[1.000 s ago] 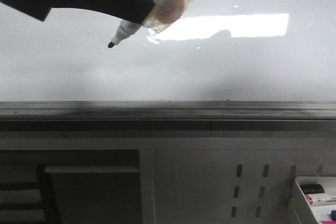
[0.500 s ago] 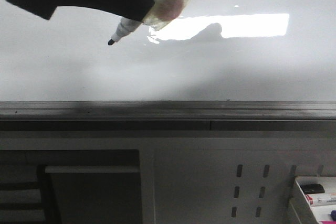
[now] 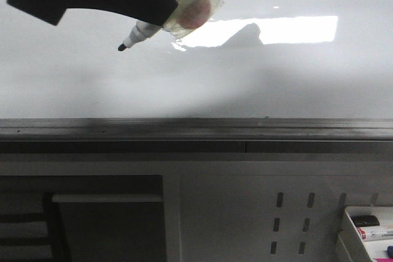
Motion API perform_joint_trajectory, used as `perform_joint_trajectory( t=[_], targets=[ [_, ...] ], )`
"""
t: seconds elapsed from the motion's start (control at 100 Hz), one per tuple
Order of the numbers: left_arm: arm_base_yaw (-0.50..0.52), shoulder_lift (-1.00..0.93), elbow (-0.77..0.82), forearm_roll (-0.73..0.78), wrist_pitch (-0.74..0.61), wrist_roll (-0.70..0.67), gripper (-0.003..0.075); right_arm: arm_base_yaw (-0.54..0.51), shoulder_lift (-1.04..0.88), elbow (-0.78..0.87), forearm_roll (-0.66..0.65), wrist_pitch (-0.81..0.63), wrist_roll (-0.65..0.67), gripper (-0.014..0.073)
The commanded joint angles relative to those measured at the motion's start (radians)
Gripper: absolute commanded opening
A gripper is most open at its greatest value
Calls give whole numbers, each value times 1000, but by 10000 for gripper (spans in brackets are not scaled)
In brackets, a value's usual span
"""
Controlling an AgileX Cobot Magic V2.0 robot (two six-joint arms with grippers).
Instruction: Write number 4 on whiteboard
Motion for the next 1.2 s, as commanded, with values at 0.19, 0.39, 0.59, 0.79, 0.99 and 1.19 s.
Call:
perform_joint_trajectory(
  t=[0.19,0.39,0.59,0.79,0.99,1.19],
  targets=[
    [-8,-18,-37,-26,-26,0,82,4,-21,-35,85,42,-49,-64],
    [15,-32,-37,-49,-37,-6,533,4,-32,-35,73,-1,-49,-60],
    [154,-117,-35,-51,-26,-109,527,4,-103,-24,18,-127,-49,-60],
    [375,-212,-10,-135,45,-157,455,4,-206,54,12,-349,-90,-60],
    [538,-296,69,-237,47,-150,454,4,-225,60,16,-490,-148,-60],
    [577,-318,99,-254,44,-148,454,4,-172,52,47,-525,-209,-60]
  ],
)
